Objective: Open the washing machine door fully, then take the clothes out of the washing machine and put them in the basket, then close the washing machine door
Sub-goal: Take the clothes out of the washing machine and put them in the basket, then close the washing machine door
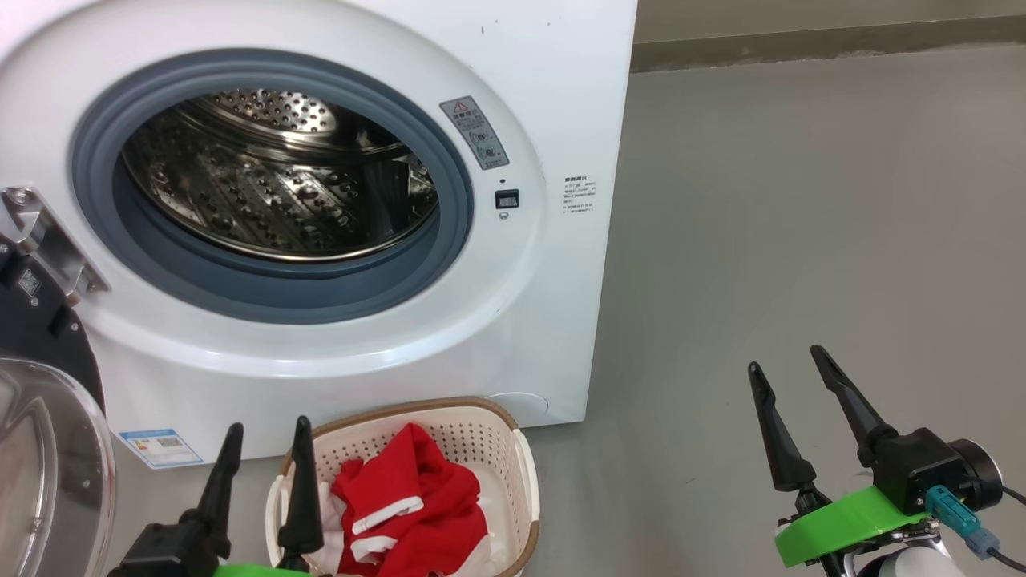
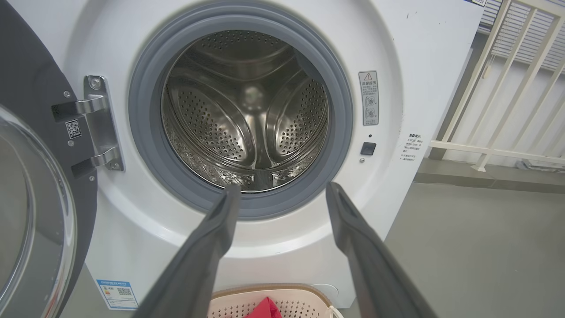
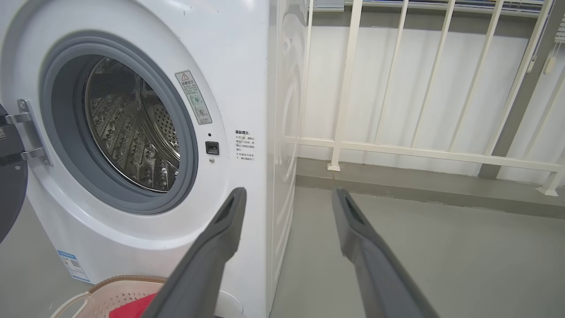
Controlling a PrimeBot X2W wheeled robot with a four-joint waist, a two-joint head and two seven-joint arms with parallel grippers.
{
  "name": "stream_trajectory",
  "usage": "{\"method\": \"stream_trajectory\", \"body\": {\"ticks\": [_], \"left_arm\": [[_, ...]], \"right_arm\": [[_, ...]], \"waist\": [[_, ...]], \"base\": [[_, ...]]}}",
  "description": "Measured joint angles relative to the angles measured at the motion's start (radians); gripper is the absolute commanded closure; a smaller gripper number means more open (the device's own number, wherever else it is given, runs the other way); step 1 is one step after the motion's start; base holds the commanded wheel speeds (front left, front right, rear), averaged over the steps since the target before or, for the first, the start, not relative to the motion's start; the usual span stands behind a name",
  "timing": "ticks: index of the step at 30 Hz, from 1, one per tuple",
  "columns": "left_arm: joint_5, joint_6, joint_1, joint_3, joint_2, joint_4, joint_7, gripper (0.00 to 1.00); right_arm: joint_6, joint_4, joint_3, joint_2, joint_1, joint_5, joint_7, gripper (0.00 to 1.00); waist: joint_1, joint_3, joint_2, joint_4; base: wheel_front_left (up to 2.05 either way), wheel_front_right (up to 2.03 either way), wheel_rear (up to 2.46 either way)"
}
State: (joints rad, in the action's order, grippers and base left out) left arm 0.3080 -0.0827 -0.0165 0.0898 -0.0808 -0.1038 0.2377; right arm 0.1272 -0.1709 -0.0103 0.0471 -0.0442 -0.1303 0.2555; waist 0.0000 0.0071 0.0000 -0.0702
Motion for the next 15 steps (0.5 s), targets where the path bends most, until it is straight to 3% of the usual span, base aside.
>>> {"method": "stream_trajectory", "body": {"ticks": [9,15], "left_arm": [[0.001,-0.006,0.019,0.002,-0.001,0.016,-0.007,0.0],[0.001,-0.015,0.019,0.007,-0.001,0.028,-0.007,0.0]], "right_arm": [[0.0,0.001,0.0,0.0,0.0,0.002,0.0,0.0],[0.0,0.004,0.002,0.0,0.0,0.007,0.0,0.0]], "waist": [[0.0,0.0,0.0,-0.001],[0.0,0.003,0.0,0.003]], "base": [[-0.02,0.02,0.0],[-0.68,0.68,0.0]]}}
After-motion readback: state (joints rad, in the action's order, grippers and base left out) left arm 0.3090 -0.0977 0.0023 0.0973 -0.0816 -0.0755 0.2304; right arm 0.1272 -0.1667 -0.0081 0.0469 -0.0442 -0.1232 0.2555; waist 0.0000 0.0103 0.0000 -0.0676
